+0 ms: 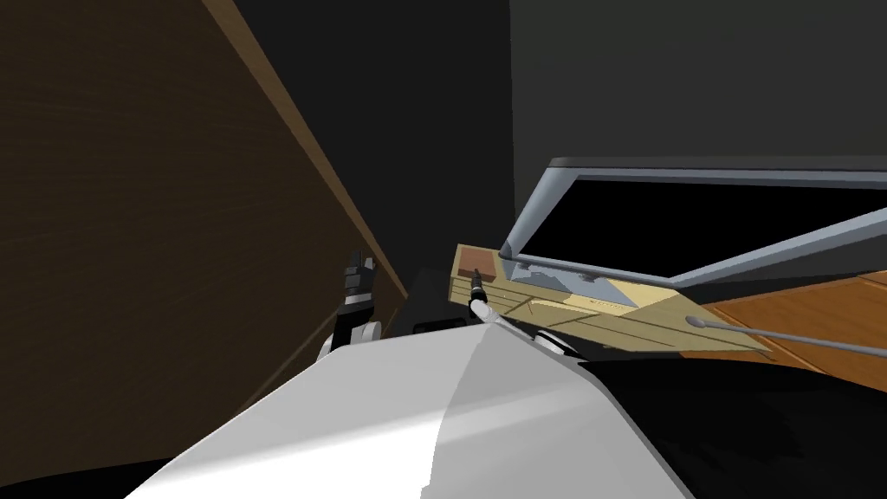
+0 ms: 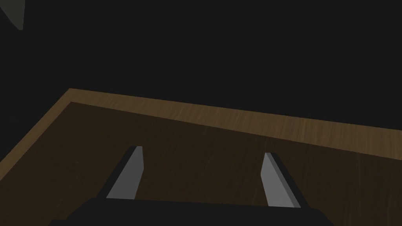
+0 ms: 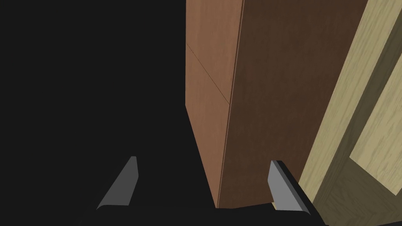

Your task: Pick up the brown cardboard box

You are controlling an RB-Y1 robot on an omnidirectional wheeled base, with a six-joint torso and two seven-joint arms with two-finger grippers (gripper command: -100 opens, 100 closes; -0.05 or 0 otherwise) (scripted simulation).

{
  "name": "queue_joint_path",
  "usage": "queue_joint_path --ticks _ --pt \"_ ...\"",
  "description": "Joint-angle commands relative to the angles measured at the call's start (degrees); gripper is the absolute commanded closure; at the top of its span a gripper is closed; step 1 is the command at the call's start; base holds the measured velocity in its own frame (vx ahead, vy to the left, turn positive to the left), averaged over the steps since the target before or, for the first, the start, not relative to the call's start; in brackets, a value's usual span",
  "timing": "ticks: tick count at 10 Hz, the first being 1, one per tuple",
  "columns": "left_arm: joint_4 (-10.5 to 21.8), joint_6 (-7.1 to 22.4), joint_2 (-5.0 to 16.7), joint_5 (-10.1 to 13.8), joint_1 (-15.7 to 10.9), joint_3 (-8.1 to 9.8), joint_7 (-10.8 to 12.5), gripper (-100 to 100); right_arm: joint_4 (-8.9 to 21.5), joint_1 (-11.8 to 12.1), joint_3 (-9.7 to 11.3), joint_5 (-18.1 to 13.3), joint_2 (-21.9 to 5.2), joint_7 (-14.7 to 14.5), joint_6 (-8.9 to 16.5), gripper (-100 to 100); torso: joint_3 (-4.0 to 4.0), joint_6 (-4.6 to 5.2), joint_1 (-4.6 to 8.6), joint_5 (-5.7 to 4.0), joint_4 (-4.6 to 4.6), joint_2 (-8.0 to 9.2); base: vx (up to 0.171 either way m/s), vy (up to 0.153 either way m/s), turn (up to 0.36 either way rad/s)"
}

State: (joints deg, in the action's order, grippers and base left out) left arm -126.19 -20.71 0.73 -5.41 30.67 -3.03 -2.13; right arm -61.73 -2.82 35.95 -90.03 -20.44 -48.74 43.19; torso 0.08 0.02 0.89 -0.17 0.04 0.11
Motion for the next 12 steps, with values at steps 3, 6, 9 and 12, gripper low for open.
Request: queue_joint_path --ticks 3,6,9,12 --pt "0.0 0.0 -0.01 0.0 0.02 0.0 0.0 0 4.99 -3.31 0.45 6.16 0.69 -0.16 5.14 -100 -0.06 0.04 -0.25 0.03 -0.02 -0.12 -0.067 -0.114 0.363" --pt "0.0 0.0 0.0 0.0 0.0 0.0 0.0 0 7.92 -5.64 0.8 11.77 1.18 -0.11 9.4 -100 0.06 0.02 -0.07 0.01 0.02 0.1 -0.122 -0.127 0.422" --pt "0.0 0.0 0.0 0.0 0.01 0.0 0.0 0 11.66 -7.97 1.16 16.89 1.68 -0.07 12.79 -100 -0.05 0.01 -0.17 0.03 -0.02 -0.1 -0.08 -0.089 0.357" --pt "0.0 0.0 0.0 0.0 0.01 0.0 0.0 0 14.91 -10.3 1.52 21.26 2.18 -0.02 16.17 -100 -0.1 0.03 -0.25 0.04 -0.04 -0.18 -0.08 -0.064 0.283"
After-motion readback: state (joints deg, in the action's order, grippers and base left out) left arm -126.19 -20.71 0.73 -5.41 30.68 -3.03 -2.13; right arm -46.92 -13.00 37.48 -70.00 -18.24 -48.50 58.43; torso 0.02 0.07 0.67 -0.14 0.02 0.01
